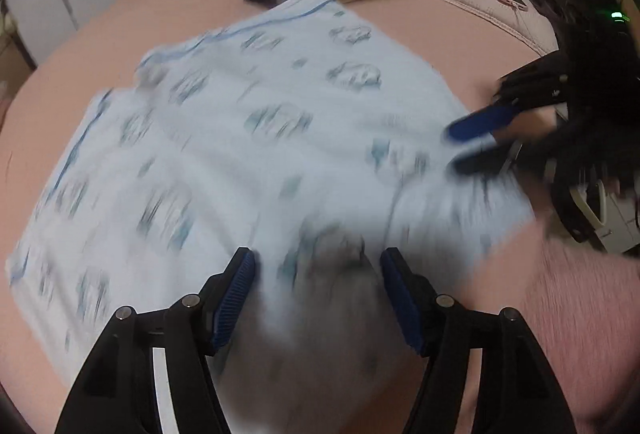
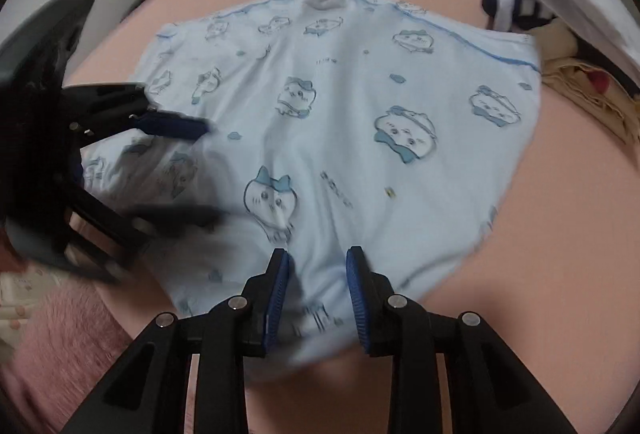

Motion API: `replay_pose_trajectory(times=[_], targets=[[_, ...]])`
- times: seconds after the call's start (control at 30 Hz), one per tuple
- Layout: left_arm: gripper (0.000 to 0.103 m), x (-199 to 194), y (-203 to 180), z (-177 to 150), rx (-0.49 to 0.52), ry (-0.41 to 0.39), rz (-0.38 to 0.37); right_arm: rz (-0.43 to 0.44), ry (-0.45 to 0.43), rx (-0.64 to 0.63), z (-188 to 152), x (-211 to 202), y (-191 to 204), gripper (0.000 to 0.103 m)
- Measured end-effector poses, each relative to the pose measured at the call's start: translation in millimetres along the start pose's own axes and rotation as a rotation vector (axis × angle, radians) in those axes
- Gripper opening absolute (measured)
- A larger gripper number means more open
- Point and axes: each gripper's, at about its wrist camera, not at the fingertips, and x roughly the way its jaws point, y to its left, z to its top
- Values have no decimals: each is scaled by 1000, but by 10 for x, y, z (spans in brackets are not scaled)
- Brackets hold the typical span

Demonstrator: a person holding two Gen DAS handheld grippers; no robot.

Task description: Fold clothes

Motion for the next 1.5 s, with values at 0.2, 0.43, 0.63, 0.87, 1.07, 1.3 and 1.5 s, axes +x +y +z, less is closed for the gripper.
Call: replay_pose_trajectory(times=[0.2, 0.43, 0.63, 0.87, 1.07, 1.3, 1.5], targets=[[63, -218, 505, -155, -337, -109, 19, -25, 10, -20, -36, 65, 139, 29], [63, -137, 322, -510, -247, 1, 128, -51, 19, -73, -213, 122, 251, 30], [63, -419, 641, -613, -464, -144, 67, -33, -4, -6, -253, -231, 41, 30], [63, -341, 685, -901, -393, 4, 143, -30, 45, 98, -185, -78, -126, 30], [63, -640, 1302, -671, -459, -178, 203, -98, 16, -51, 120, -224, 21, 30], [63, -31, 1861, -192, -375, -95, 284, 52, -66, -210, 1593, 388, 808, 30], [70, -61, 1987, -572, -276, -1, 360, 21, 107, -332, 1787, 1332, 1251, 30]])
